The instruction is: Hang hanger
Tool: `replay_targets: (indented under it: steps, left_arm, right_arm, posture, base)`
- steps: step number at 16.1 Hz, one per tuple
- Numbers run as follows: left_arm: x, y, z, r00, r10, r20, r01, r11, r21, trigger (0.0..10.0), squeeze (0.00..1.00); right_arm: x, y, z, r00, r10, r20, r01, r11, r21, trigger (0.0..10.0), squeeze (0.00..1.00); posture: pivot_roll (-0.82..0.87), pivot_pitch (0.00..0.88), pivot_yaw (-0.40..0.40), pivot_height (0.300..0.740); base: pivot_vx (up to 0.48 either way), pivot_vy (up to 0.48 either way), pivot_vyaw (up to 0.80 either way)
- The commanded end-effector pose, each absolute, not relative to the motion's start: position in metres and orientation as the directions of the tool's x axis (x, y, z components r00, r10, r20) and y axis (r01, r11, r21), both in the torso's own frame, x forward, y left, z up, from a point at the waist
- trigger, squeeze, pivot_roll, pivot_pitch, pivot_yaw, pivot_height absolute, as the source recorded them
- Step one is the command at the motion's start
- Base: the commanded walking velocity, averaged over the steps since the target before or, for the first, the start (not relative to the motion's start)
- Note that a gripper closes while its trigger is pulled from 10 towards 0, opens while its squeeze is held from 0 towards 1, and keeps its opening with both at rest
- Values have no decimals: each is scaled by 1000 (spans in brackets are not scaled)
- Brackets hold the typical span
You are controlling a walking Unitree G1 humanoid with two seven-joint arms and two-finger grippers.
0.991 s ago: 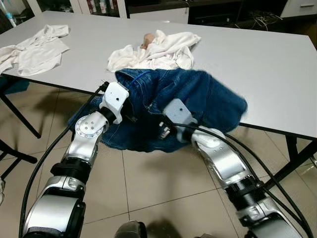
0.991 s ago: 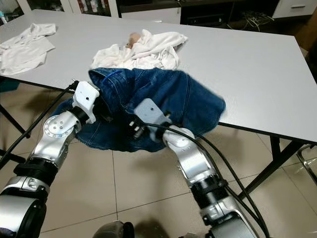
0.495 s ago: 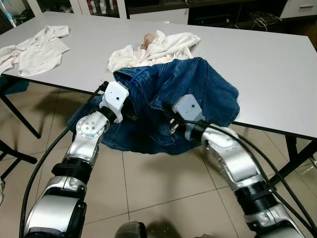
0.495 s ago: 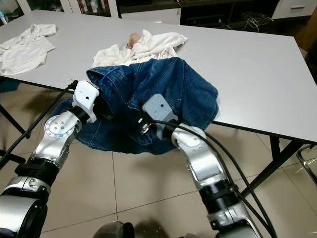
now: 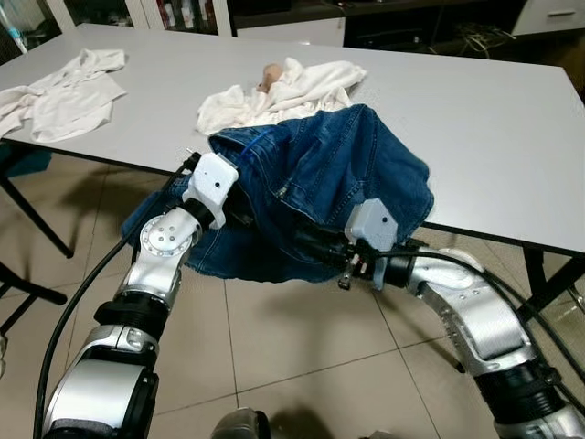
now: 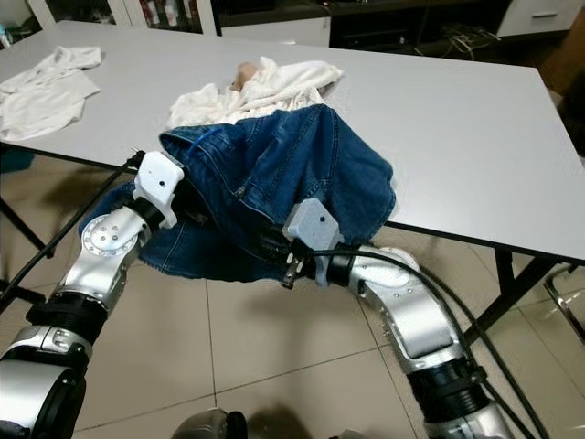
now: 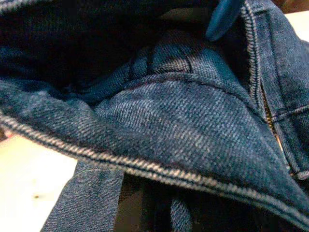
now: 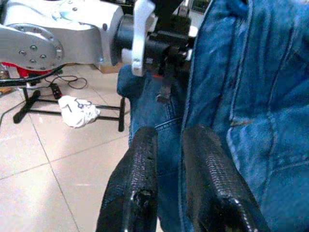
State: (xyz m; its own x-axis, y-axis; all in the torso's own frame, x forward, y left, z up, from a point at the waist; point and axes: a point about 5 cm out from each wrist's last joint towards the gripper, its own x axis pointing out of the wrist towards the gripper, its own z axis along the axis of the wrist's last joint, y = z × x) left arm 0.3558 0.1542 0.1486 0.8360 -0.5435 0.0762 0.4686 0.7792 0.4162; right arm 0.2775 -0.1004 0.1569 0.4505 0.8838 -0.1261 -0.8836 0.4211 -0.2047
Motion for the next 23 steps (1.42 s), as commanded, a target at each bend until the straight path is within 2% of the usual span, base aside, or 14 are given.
replay_targets:
  steps: [1,2,3,4,6,8,10,12,13,15,16,17,20,23]
  left_arm:
    - [356,158,153,828,-554,82,464,761,454,0,0]
    - [353,161,148,822,-567,48,478,734,482,0,0]
    - [352,163,145,820,-571,33,483,723,495,0,0]
    - [348,167,142,811,-585,15,499,704,505,0,0]
    - [345,169,140,795,-606,8,519,688,507,0,0]
    - [339,170,138,753,-658,-9,571,646,507,0,0]
    - [339,174,137,767,-642,-6,561,666,492,0,0]
    - [339,173,137,776,-631,19,551,692,466,0,0]
    - [337,169,135,761,-648,27,568,685,456,0,0]
    - [332,166,130,727,-687,-10,605,633,484,0,0]
    - [332,167,129,723,-691,-23,608,620,495,0,0]
    - [332,168,130,715,-698,-36,614,602,510,0,0]
    - [331,168,129,692,-718,-72,629,551,548,0,0]
    - [328,172,125,685,-721,-103,639,527,561,0,0]
  right_arm:
    - [281,-105,167,465,880,-98,-870,434,-232,10000,63]
    - [291,-115,176,511,855,-89,-836,470,-284,10000,0]
    - [297,-122,181,537,839,-87,-812,486,-323,10000,0]
    - [305,-133,189,576,811,-102,-762,488,-426,10000,0]
    - [310,-140,194,595,793,-131,-725,459,-514,10000,0]
    - [313,-145,197,603,773,-195,-679,369,-635,10000,0]
    - [316,-146,197,601,763,-239,-688,341,-641,10000,0]
    - [317,-144,193,619,752,-226,-690,384,-614,10000,0]
    - [317,-142,187,627,741,-242,-668,352,-655,10000,0]
    - [316,-145,178,620,719,-314,-638,229,-735,10000,0]
    - [316,-148,178,618,712,-333,-635,202,-746,10000,898]
    - [317,-152,178,608,702,-371,-641,159,-751,10000,1000]
    - [325,-158,185,637,664,-391,-606,118,-787,10000,1000]
    - [329,-162,191,625,656,-423,-604,62,-795,10000,1000]
  posture:
    - [-29,4,82,740]
    - [-31,1,82,740]
    - [-31,1,81,740]
    - [-30,0,79,740]
    - [-28,0,77,740]
    - [-22,0,72,740]
    - [-17,0,68,740]
    - [-13,0,67,740]
    - [-16,0,72,740]
    - [-16,0,72,740]
    - [-16,0,72,740]
    - [-23,0,78,740]
    - [-17,0,72,740]
    - [-14,0,69,740]
  base:
    - [0,0,0]
    - [0,0,0]
    - [0,0,0]
    - [0,0,0]
    - [0,0,0]
    - [0,0,0]
    - [0,0,0]
    - [0,0,0]
    - [0,0,0]
    - [0,0,0]
    - [0,0,0]
    - [0,0,0]
    - [0,0,0]
    - [0,0,0]
